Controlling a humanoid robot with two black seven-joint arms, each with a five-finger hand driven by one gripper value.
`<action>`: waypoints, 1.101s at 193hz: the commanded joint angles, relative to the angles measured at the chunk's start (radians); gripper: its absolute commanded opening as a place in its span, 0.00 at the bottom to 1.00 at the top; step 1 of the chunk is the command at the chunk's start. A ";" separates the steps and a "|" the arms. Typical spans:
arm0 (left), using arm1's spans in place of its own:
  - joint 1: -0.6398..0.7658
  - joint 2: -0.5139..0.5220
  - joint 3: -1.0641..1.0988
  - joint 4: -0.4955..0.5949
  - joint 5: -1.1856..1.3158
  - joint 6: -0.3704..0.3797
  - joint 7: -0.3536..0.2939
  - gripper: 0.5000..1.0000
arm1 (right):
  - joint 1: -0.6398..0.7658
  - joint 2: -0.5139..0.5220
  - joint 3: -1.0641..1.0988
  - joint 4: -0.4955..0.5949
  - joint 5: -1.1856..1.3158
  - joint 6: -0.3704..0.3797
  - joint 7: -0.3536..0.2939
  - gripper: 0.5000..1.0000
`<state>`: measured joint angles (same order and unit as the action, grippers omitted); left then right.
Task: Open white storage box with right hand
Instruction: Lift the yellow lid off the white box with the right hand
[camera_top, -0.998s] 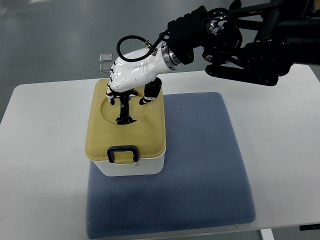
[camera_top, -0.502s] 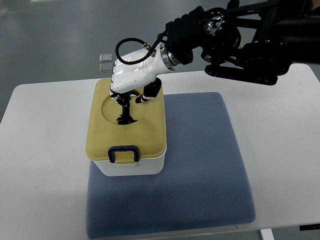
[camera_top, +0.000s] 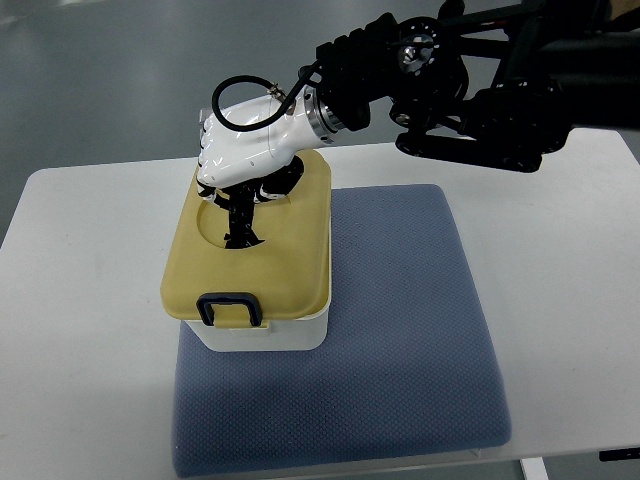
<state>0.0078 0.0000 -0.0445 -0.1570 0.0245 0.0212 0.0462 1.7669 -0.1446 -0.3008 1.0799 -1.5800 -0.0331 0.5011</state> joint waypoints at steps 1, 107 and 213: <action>0.000 0.000 0.000 -0.001 0.000 0.000 0.000 1.00 | 0.005 -0.003 0.011 0.006 0.003 -0.010 0.010 0.00; 0.000 0.000 0.000 0.001 0.000 0.000 0.000 1.00 | 0.003 -0.217 0.134 0.014 0.002 -0.001 0.110 0.00; 0.000 0.000 0.000 0.001 0.000 0.000 0.000 1.00 | -0.253 -0.501 0.273 0.015 -0.032 -0.022 0.110 0.00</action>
<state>0.0079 0.0000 -0.0445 -0.1570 0.0246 0.0217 0.0462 1.5641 -0.6113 -0.0443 1.0966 -1.6019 -0.0393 0.6109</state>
